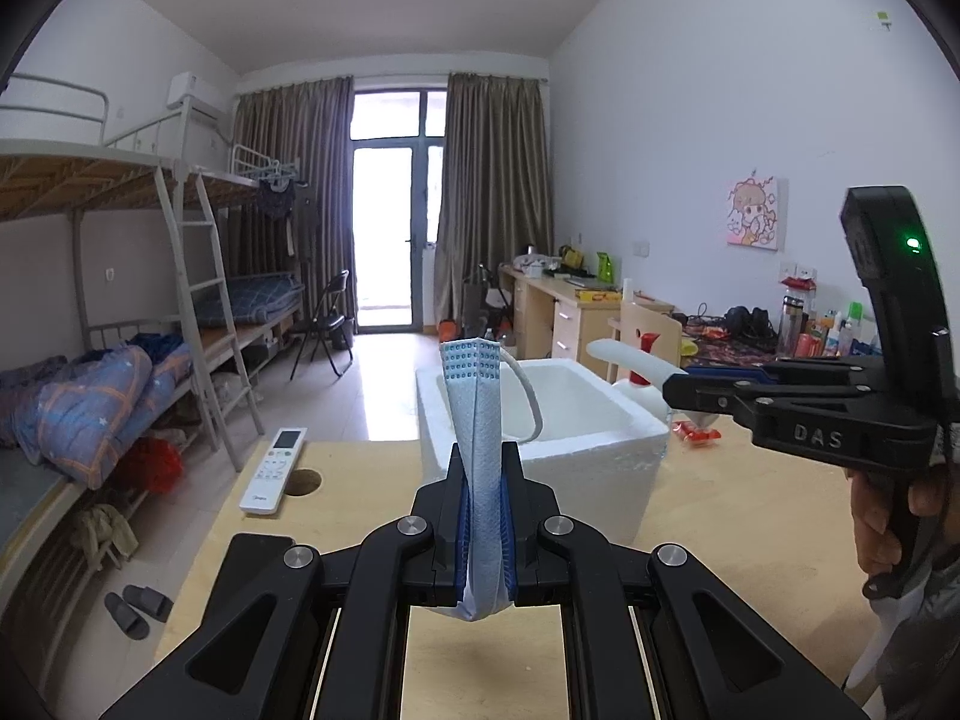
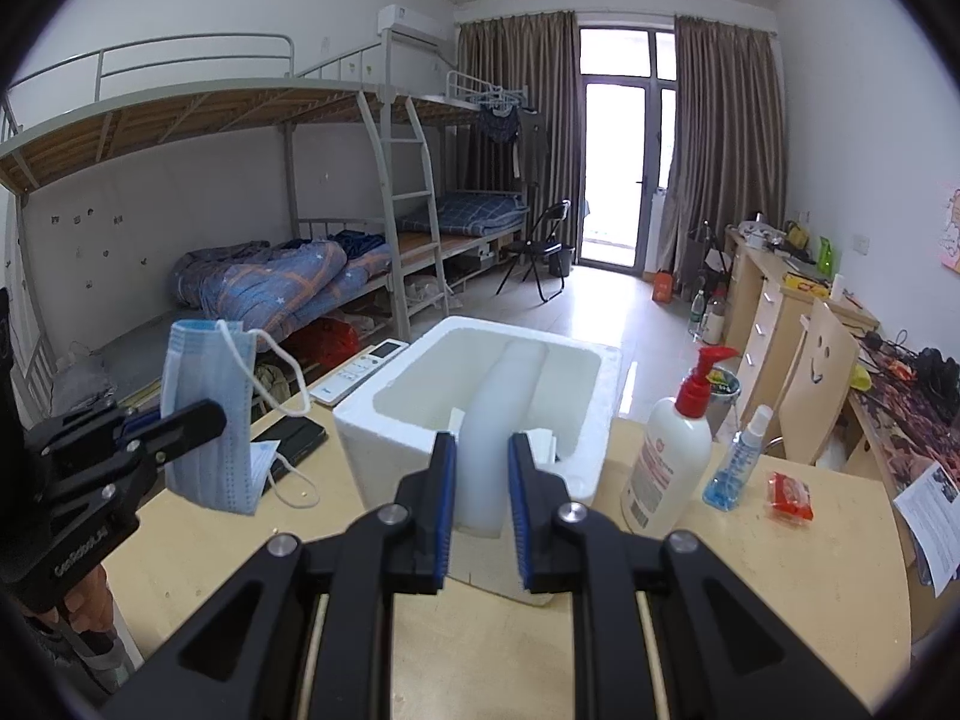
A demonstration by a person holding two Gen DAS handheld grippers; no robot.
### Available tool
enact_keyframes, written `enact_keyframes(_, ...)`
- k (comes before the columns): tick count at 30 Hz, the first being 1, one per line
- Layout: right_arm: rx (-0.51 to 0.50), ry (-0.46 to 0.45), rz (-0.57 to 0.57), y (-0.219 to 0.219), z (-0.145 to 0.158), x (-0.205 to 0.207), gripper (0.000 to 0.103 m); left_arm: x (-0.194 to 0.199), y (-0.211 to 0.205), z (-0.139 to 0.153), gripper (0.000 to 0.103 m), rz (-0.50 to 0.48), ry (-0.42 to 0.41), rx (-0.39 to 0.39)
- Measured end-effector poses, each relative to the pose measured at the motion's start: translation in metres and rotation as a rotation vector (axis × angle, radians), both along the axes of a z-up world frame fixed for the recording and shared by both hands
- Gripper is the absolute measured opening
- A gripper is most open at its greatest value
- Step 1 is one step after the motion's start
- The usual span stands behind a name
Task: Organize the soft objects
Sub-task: 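Carry the white stick and blue mask up over the foam box with both tools, then lower the white stick into the foam box and open the right tool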
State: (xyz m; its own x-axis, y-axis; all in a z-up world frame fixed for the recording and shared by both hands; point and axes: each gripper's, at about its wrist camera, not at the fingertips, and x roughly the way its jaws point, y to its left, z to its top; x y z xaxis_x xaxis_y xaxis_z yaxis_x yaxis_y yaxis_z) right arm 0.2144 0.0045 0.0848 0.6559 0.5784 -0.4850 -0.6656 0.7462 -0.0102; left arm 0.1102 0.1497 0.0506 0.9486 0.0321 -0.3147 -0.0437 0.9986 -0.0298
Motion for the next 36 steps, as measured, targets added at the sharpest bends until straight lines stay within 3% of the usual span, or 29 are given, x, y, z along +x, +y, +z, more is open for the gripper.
enact_keyframes(25, -0.082, 0.057, 0.041, 0.052, -0.019, 0.056, 0.021, 0.023, 0.019, -0.008, 0.009, 0.050, 0.033, -0.028)
enact_keyframes(29, -0.087, 0.064, 0.038, 0.053, -0.021, 0.059, 0.031, 0.024, 0.021, -0.009, 0.009, 0.057, 0.040, -0.035)
enact_keyframes(31, -0.086, 0.063, 0.026, 0.052, -0.022, 0.060, 0.056, 0.026, 0.021, -0.009, 0.009, 0.060, 0.042, -0.038)
enact_keyframes(33, -0.072, 0.067, 0.027, 0.050, -0.023, 0.060, 0.068, 0.026, 0.021, -0.009, 0.009, 0.063, 0.044, -0.040)
enact_keyframes(36, -0.061, 0.059, 0.027, 0.047, -0.020, 0.057, 0.070, 0.027, 0.020, -0.007, 0.009, 0.067, 0.044, -0.041)
